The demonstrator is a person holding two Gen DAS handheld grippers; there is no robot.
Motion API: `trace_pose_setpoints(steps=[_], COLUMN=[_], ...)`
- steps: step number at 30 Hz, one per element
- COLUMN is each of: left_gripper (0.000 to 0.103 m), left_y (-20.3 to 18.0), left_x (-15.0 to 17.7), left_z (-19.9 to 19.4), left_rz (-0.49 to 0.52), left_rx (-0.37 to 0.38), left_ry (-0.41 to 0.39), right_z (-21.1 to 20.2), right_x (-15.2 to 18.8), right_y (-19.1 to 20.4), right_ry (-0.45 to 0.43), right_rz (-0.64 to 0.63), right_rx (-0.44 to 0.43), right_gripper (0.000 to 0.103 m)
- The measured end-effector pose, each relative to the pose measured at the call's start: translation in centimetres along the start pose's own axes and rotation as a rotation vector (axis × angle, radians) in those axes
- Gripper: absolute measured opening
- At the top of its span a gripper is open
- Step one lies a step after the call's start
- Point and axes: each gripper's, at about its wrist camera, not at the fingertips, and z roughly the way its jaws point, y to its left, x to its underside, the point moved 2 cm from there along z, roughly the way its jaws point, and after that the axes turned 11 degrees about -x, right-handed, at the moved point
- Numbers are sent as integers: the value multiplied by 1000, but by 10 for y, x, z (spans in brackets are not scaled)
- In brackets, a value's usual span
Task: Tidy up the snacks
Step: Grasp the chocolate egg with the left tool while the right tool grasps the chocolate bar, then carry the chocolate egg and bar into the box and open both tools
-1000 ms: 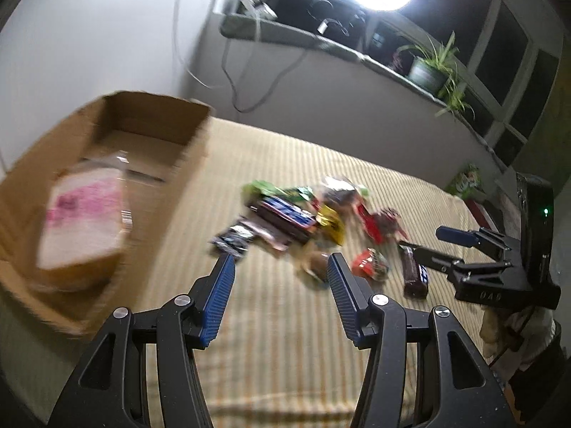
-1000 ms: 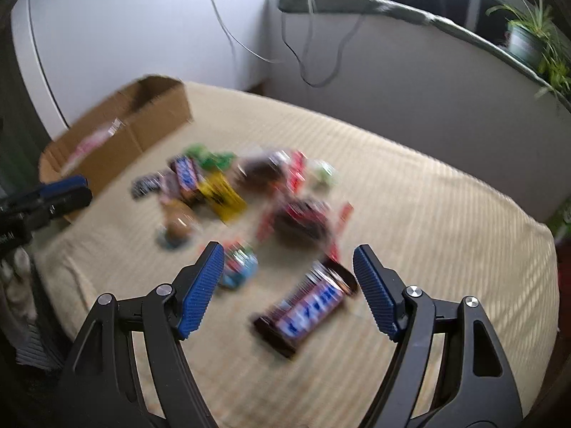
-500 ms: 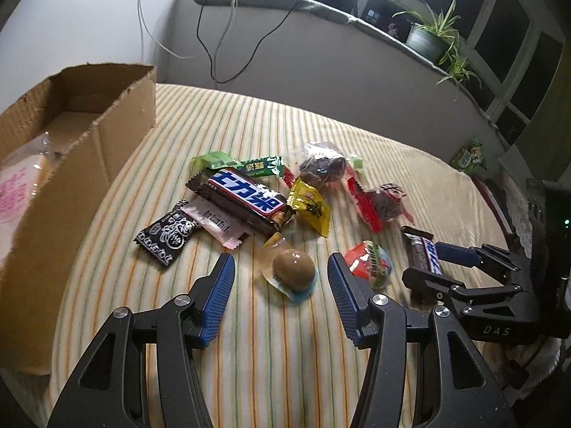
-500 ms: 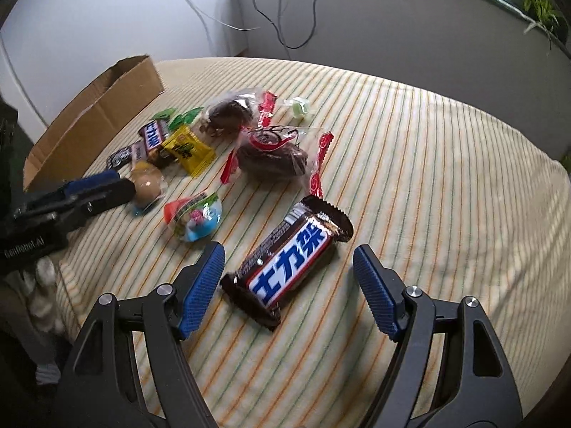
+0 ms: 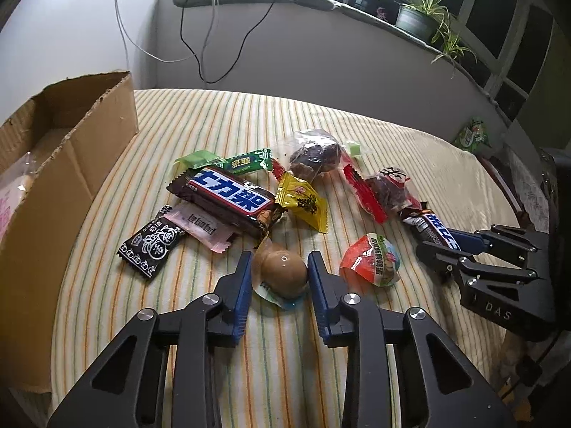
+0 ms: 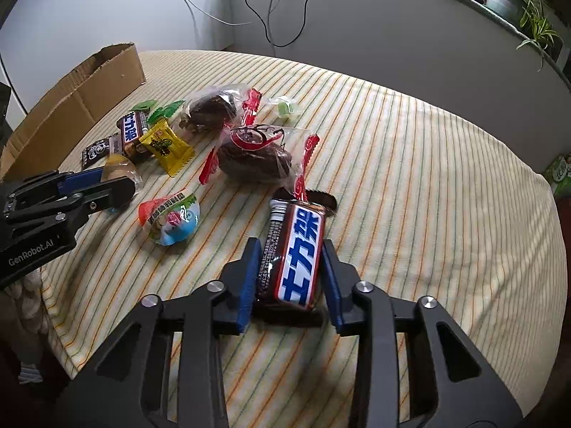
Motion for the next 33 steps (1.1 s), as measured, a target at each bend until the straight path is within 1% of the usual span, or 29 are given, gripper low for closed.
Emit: trace_pose_setpoints(steps=[9,16,20,26,33], left_gripper=[28,28,28,28,28], left_y=[6,20,33,70,120], left_x=[1,-2,-4,-7,-5], left_z=[-18,-38,-51,-72,-91], left_rz=[-20,-49,-73,-125,-188], left_rx=[19,12,-9,-74,-162], left_ry=[-34,-78,-109,-152,-190], right_z=[-9,-28,-36,-36,-24], right_x=[4,-4,-19,-51,-94], right_y=[-6,3,21,58,106], right_ry=[-13,-62,-97,-140,-170], right_rz=[14,-1,-43,-123,-200], right_rx=[-11,-15,-32,-74,-173], right_gripper=[29,29,29,29,29])
